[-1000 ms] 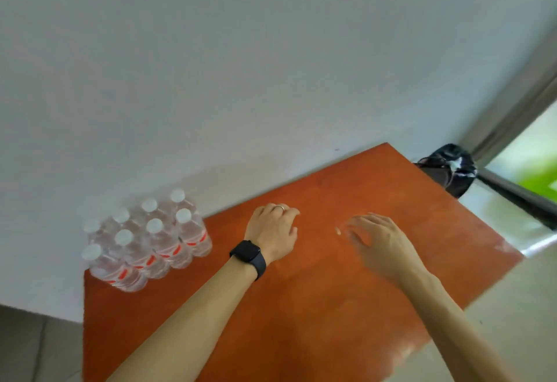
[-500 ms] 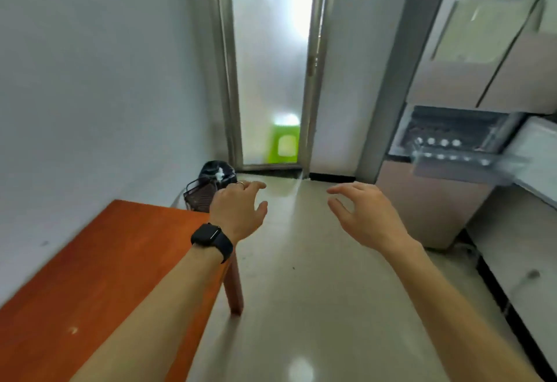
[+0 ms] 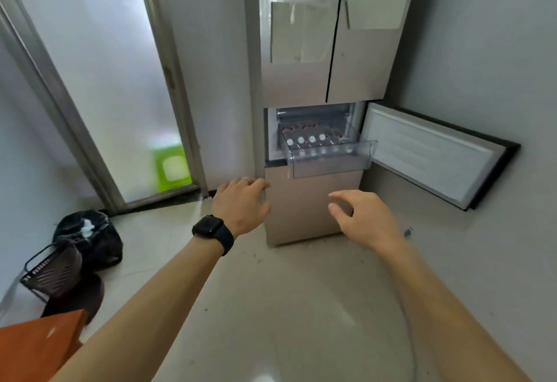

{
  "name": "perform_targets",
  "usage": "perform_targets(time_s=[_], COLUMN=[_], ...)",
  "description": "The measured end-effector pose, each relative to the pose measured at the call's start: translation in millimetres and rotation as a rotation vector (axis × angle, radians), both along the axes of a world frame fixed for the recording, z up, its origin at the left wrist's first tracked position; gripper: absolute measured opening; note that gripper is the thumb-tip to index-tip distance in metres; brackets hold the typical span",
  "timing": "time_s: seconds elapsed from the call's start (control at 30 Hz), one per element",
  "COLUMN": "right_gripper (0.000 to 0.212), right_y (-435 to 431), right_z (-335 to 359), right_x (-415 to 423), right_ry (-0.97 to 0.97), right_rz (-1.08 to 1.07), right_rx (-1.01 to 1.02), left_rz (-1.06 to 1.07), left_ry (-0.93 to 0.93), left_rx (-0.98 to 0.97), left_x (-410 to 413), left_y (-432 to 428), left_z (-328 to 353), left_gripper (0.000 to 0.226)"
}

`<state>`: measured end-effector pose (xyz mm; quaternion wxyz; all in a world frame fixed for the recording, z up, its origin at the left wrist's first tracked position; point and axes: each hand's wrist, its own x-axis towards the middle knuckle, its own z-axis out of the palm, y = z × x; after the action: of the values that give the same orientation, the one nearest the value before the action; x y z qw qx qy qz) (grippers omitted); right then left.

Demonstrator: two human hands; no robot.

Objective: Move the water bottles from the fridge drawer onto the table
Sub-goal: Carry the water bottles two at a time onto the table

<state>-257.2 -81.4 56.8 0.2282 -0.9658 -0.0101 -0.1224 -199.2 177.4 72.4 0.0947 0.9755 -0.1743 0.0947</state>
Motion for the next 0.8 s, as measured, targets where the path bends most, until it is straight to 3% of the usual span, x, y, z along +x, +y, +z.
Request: perform_targets(time_s=[0.37, 0.53, 0.8], right_gripper=[0.050, 0.035, 0.037], right_y=[-115, -153, -215], right_z=[-25, -32, -64], right_x=[156, 228, 361], right_ry=[0.117, 0.110, 0.165], right_rz=[-0.142, -0.138, -0.065], right_rx=[0.004, 0.005, 0.077], left_rz=[-0.135, -0.134, -0.067], left_ry=[0.083, 0.150, 0.221], left_rx=[-0.016, 0.000, 0.042], left_x=[200, 271, 389], left_y=[-129, -165, -223], left_z=[-37, -60, -95], left_gripper=[0.045, 0.046, 0.047])
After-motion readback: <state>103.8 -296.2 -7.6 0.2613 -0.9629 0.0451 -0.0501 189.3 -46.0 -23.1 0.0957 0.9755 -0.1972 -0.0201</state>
